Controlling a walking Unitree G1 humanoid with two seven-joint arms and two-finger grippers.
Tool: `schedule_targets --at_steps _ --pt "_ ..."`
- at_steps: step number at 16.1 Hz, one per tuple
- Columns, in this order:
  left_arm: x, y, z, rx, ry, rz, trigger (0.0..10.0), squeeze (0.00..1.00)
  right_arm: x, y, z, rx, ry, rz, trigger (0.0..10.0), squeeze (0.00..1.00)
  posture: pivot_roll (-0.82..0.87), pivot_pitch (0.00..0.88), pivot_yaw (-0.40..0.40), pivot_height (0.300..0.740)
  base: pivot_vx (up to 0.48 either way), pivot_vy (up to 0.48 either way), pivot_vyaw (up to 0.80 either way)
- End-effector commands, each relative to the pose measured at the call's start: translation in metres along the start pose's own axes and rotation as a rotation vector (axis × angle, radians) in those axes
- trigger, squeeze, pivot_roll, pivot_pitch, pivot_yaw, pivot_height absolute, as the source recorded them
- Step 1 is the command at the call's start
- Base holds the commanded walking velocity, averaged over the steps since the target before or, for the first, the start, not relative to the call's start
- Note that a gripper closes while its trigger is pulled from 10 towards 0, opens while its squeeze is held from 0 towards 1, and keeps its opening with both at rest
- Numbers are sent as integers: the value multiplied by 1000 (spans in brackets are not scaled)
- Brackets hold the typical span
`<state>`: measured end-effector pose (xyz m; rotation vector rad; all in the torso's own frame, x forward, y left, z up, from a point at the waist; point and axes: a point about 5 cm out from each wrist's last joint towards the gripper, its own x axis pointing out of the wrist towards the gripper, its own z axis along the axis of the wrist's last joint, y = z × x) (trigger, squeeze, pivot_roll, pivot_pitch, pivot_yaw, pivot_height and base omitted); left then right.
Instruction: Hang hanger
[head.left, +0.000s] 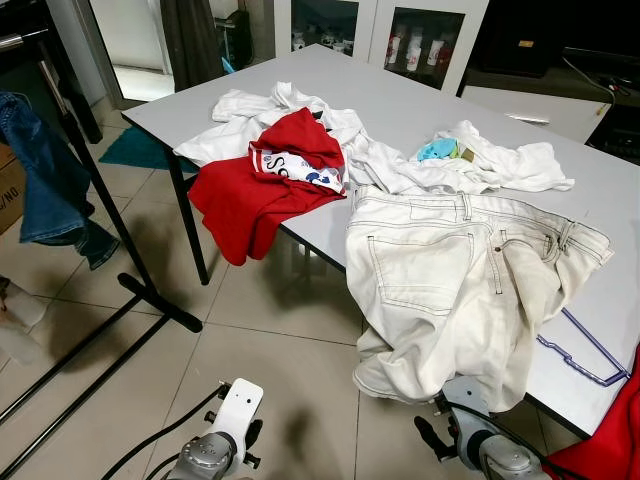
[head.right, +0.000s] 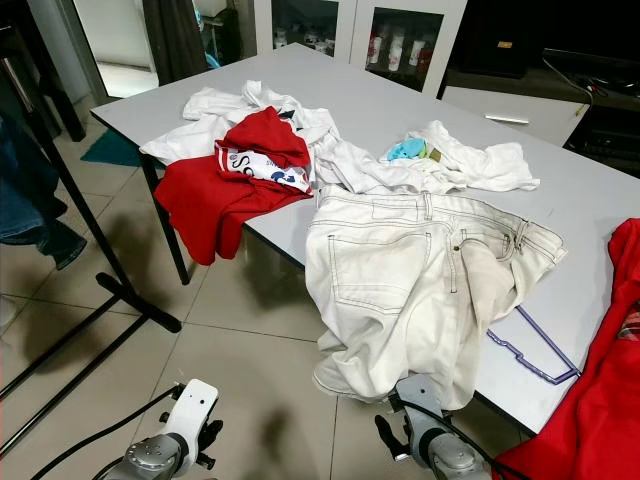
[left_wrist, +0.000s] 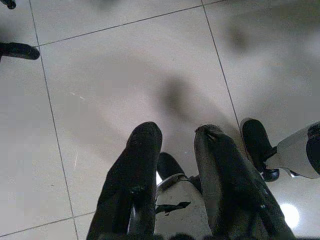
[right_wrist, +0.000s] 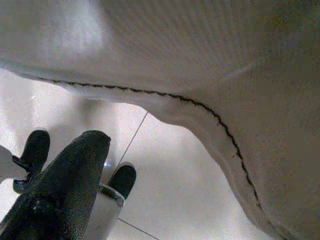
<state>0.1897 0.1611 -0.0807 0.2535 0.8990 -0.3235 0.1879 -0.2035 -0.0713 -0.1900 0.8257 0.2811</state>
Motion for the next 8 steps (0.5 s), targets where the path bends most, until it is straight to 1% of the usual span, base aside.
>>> schedule_targets --at_steps 1,5,8 --pt "1 0 1 8 1 -1 10000 0 -2 -7 2 -1 -27 -19 10000 0 -51 0 -43 740 0 0 0" --pt "0 -2 -1 9 7 -6 10000 0 -7 -10 -3 -14 -46 -20 10000 0 -61 0 -43 740 0 0 0" --pt "1 -4 0 10 4 -11 10000 0 -7 -9 4 -34 -90 -9 10000 0 -61 0 -43 740 0 0 0"
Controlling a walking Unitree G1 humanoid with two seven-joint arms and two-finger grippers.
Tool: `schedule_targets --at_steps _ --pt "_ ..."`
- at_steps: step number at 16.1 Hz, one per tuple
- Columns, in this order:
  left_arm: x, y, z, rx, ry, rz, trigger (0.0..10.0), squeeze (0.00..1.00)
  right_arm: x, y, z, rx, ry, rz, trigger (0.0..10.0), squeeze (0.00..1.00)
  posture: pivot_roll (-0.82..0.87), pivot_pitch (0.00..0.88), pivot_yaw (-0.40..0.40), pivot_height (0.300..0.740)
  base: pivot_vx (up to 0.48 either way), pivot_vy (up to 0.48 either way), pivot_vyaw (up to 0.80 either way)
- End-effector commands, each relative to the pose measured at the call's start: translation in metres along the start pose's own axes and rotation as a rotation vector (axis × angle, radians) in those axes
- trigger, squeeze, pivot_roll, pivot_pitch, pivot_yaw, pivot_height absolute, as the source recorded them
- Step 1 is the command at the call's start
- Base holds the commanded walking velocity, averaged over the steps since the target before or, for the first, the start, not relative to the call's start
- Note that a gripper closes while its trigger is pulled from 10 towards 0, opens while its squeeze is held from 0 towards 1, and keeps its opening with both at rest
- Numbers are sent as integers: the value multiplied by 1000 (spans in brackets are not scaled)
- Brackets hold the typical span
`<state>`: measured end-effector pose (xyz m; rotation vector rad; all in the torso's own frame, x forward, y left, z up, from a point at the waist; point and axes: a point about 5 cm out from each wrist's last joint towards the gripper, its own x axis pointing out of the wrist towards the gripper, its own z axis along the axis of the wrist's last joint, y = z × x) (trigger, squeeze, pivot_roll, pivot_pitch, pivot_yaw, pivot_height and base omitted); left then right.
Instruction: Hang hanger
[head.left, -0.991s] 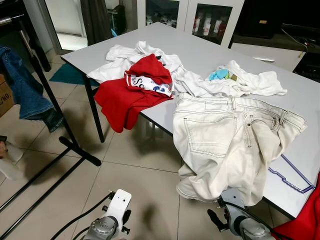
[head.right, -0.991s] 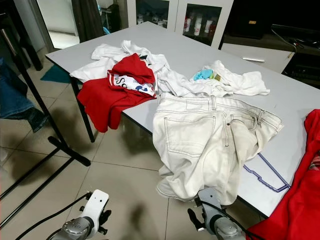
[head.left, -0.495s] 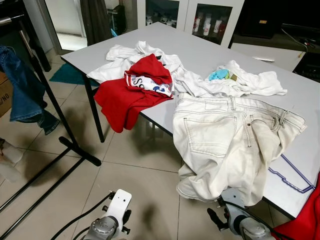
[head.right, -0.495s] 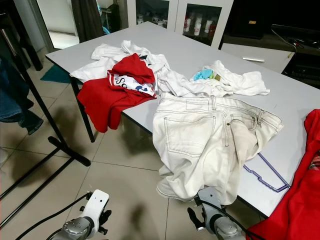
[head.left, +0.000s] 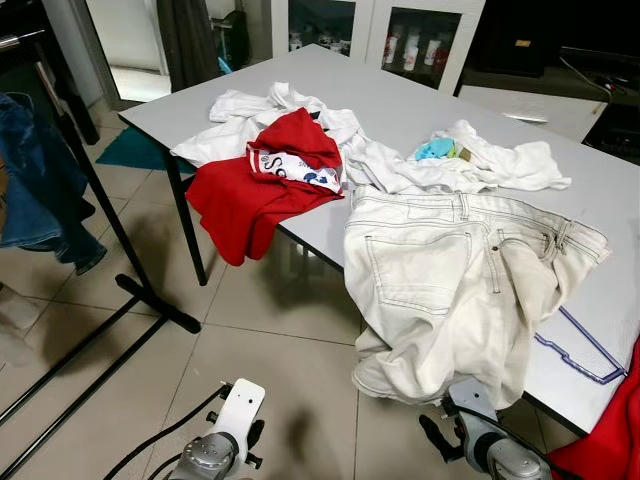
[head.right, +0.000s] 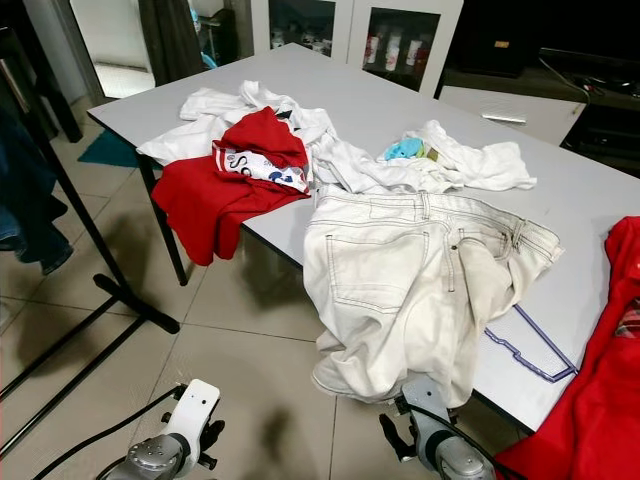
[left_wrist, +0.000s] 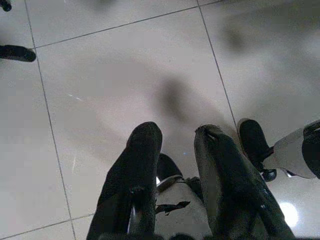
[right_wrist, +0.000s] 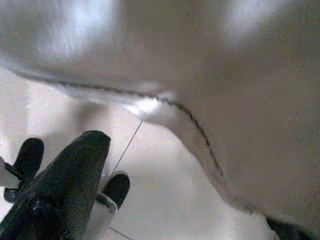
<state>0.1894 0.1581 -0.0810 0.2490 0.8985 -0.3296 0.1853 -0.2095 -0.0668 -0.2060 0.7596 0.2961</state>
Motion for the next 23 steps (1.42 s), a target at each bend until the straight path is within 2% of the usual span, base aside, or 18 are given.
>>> schedule_targets --at_steps 1,4,7,12,15,18,19,20,23 --pt "0 0 0 11 6 -3 10000 0 -1 -4 6 -22 -36 2 10000 0 -65 0 -41 740 0 0 0" --pt "0 2 -1 15 8 -1 10000 0 -3 -5 3 -93 5 57 10000 0 -67 0 -37 740 0 0 0" --pt "-1 3 -2 16 10 1 10000 0 -8 -10 3 -99 11 108 10000 0 -72 0 -33 740 0 0 0" --pt "-1 1 -2 22 11 -7 10000 0 -18 -9 0 -191 72 195 10000 0 -80 0 -36 740 0 0 0" --pt "0 0 -2 28 14 -14 10000 0 -20 8 4 -192 138 347 10000 0 -82 0 -38 740 0 0 0" --pt "0 0 -2 29 13 -13 10000 0 -19 21 24 -163 101 422 10000 0 -75 0 -38 740 0 0 0" --pt "0 0 -1 29 12 -12 10000 0 -17 22 29 -152 83 427 10000 569 -73 0 -39 740 0 0 0" --pt "0 0 -1 29 11 -11 10000 0 -17 26 36 -130 68 442 10000 655 -71 0 -39 740 0 0 0" --pt "0 1 -1 29 13 -9 10000 0 -20 33 42 -110 68 485 10000 639 -68 0 -37 740 0 0 0"
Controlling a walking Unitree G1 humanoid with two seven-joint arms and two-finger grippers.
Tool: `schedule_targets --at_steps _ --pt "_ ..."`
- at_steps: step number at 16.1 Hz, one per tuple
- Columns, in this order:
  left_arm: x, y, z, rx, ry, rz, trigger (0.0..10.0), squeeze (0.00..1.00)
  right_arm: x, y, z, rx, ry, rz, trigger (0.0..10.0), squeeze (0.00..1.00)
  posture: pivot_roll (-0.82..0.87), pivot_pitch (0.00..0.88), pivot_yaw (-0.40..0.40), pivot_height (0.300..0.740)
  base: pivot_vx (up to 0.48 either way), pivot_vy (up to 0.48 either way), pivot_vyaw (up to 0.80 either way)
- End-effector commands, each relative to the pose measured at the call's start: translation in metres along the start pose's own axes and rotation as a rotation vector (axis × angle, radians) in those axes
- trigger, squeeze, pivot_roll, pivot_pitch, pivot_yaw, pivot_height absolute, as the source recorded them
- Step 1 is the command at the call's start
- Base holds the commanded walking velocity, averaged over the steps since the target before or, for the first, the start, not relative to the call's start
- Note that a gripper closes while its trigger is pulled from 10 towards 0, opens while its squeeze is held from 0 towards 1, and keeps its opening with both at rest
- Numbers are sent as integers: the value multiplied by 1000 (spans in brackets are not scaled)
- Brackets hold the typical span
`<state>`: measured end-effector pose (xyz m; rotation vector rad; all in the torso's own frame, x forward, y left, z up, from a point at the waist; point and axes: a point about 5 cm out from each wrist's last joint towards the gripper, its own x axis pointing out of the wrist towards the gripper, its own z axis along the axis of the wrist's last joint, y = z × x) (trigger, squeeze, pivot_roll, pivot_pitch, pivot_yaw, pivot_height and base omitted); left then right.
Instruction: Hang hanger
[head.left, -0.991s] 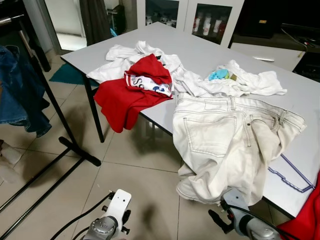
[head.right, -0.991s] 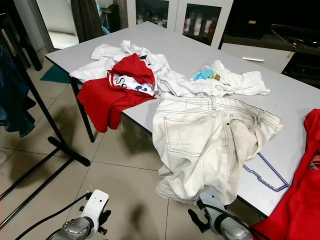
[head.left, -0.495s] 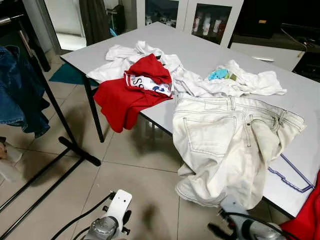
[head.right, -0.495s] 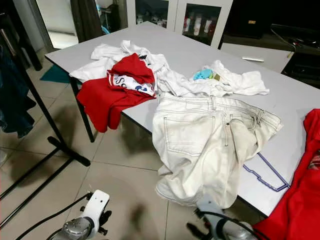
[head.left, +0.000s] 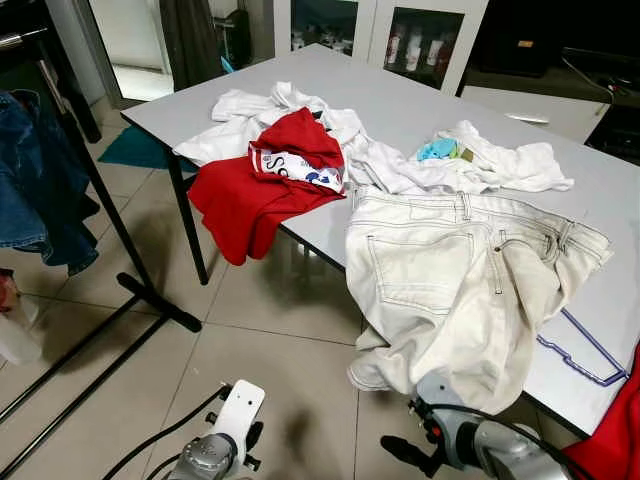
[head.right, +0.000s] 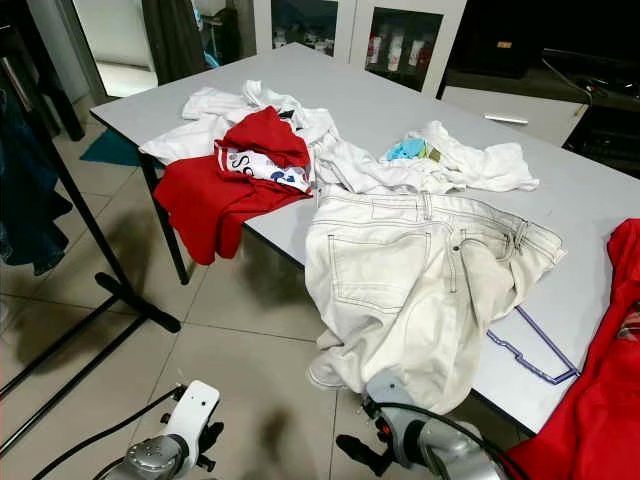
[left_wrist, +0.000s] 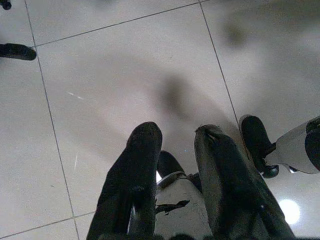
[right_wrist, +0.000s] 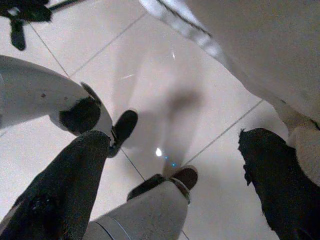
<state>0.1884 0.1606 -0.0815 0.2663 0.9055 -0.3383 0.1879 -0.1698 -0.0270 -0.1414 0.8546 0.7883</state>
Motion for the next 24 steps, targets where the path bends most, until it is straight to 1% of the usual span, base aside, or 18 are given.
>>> schedule_targets --at_steps 1,2,3,4,6,7,8,9,10,11,12,13,14,15,16,20,22,24 --pt "0 -1 0 11 5 -7 10000 0 -2 3 1 24 -8 30 10000 604 -68 0 -35 740 0 0 0" --pt "0 -1 0 12 6 -7 10000 0 -2 5 1 30 -9 43 10000 584 -68 0 -35 740 0 0 0" --pt "0 0 -1 13 7 -7 10000 0 -4 8 -3 35 14 55 10000 27 -68 0 -34 740 0 0 0" --pt "0 0 -1 14 8 -7 10000 0 -6 8 -9 37 46 50 10000 0 -69 0 -32 740 0 0 0" --pt "0 0 -2 16 11 -9 10000 0 -8 7 -14 52 71 42 10000 0 -72 0 -30 740 0 0 0" --pt "0 0 -2 16 13 -11 10000 0 -8 9 -11 66 56 59 10000 0 -76 0 -29 740 0 0 0" --pt "0 0 -2 16 15 -14 10000 0 -7 13 -3 103 3 92 10000 0 -78 0 -27 740 0 0 0" --pt "0 0 -2 15 14 -15 10000 0 -5 14 9 150 -86 106 10000 0 -75 0 -28 740 0 0 0" --pt "0 0 -1 10 11 -16 10000 0 -3 8 17 162 -150 50 10000 0 -74 0 -28 740 0 0 0" --pt "0 0 0 7 9 -16 10000 0 -2 1 19 144 -173 -21 10000 0 -73 0 -29 740 0 0 0" --pt "0 0 0 6 9 -15 10000 0 2 -7 15 142 -167 -116 10000 0 -73 0 -29 740 0 0 0" --pt "0 0 0 5 9 -15 10000 0 4 -14 5 136 -122 -202 10000 0 -73 0 -29 740 0 0 0" --pt "0 0 0 4 9 -13 10000 0 5 -22 -10 115 -37 -291 10000 0 -73 0 -29 740 0 0 0" --pt "0 0 0 4 9 -12 10000 0 5 -24 -16 109 -10 -316 10000 0 -73 0 -29 740 0 0 0" --pt "0 1 -1 7 11 -11 10000 0 4 -27 -25 108 38 -354 10000 0 -67 0 -26 740 0 0 0" --pt "0 4 0 14 10 -4 10000 0 4 -30 -40 94 92 -391 10000 0 -70 0 -21 740 0 0 0" --pt "0 4 1 15 8 -5 10000 0 4 -32 -49 104 123 -426 10000 0 -70 0 -21 740 0 0 0" --pt "0 3 2 14 6 -9 10000 0 -1 -37 -62 132 167 -504 10000 0 -75 0 -18 740 0 0 0"
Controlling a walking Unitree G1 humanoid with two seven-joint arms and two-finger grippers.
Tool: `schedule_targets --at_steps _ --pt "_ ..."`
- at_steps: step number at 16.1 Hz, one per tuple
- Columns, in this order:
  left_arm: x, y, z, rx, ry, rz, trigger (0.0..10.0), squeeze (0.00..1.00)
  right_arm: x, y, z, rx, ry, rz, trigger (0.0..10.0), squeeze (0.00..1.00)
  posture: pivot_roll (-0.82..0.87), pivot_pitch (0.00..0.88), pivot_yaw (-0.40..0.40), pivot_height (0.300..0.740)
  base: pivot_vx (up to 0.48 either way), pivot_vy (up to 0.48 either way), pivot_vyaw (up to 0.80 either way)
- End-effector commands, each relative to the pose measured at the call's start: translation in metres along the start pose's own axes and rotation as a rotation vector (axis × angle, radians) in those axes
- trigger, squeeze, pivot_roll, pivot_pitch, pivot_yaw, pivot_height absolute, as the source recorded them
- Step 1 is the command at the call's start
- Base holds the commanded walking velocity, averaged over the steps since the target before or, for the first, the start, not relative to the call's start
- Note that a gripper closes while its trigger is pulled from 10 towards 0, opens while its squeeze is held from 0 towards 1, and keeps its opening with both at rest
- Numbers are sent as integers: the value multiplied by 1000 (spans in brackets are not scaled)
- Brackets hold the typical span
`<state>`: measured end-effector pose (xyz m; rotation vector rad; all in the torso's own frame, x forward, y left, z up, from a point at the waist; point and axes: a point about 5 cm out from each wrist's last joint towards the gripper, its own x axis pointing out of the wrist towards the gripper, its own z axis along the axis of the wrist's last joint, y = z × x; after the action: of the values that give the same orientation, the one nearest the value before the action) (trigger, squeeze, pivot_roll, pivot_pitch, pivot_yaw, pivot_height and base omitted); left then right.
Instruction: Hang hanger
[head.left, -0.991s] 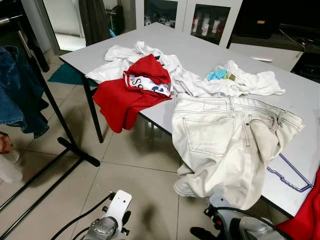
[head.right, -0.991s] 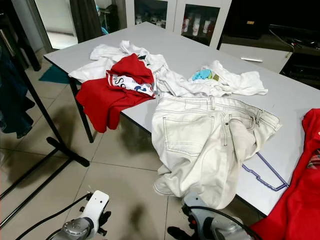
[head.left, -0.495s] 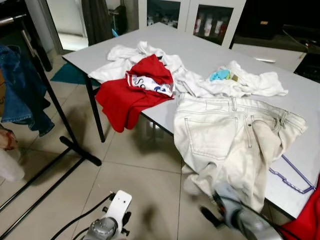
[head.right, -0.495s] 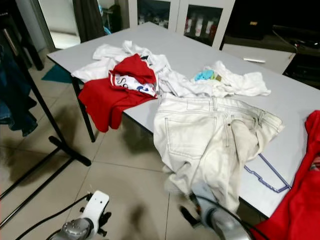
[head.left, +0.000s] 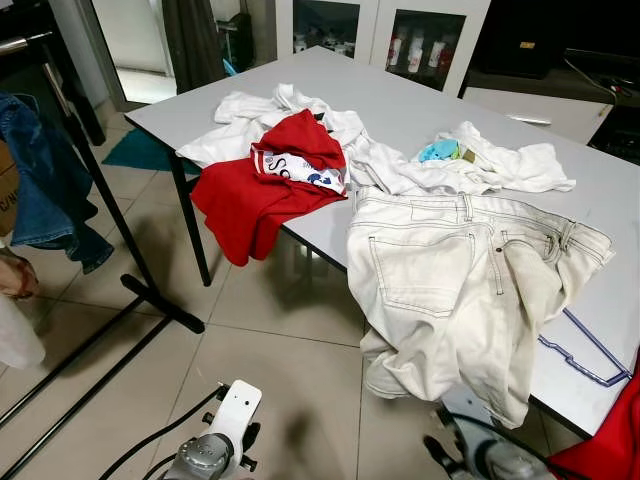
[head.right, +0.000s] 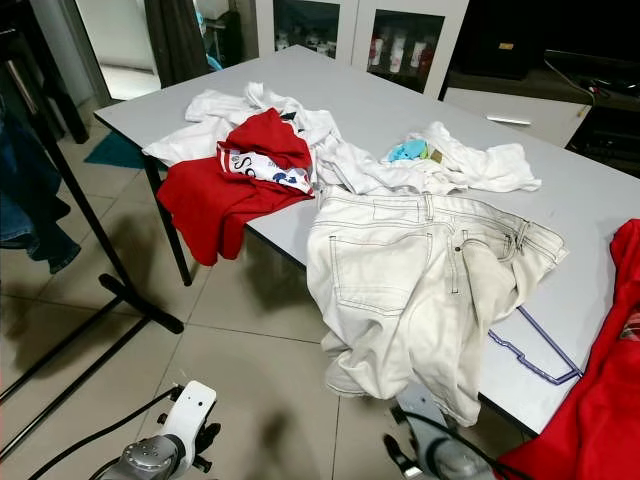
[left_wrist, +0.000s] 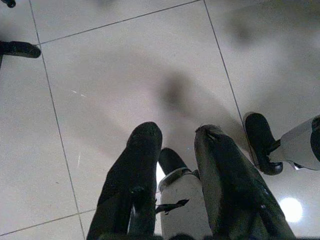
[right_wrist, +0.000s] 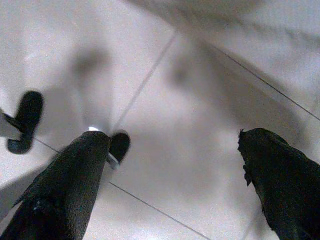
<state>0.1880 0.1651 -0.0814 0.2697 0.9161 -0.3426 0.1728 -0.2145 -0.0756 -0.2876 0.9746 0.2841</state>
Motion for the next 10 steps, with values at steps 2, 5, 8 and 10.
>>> schedule_targets --at_steps 2,5,8,10 --pt "1 -1 4 13 -3 -7 10000 0 -2 -10 -2 60 -14 -26 10000 0 -77 0 -17 740 0 0 0" --pt "1 -1 5 14 -5 -8 10000 0 -1 -11 0 55 -35 -25 10000 0 -81 0 -16 740 0 0 0" --pt "2 -2 5 11 -9 -7 10000 0 -1 -11 1 65 -44 -31 10000 0 -78 0 -18 740 0 0 0" --pt "2 -2 5 9 -8 -7 10000 0 -1 -11 -1 65 -36 -34 10000 0 -78 0 -18 740 0 0 -750"
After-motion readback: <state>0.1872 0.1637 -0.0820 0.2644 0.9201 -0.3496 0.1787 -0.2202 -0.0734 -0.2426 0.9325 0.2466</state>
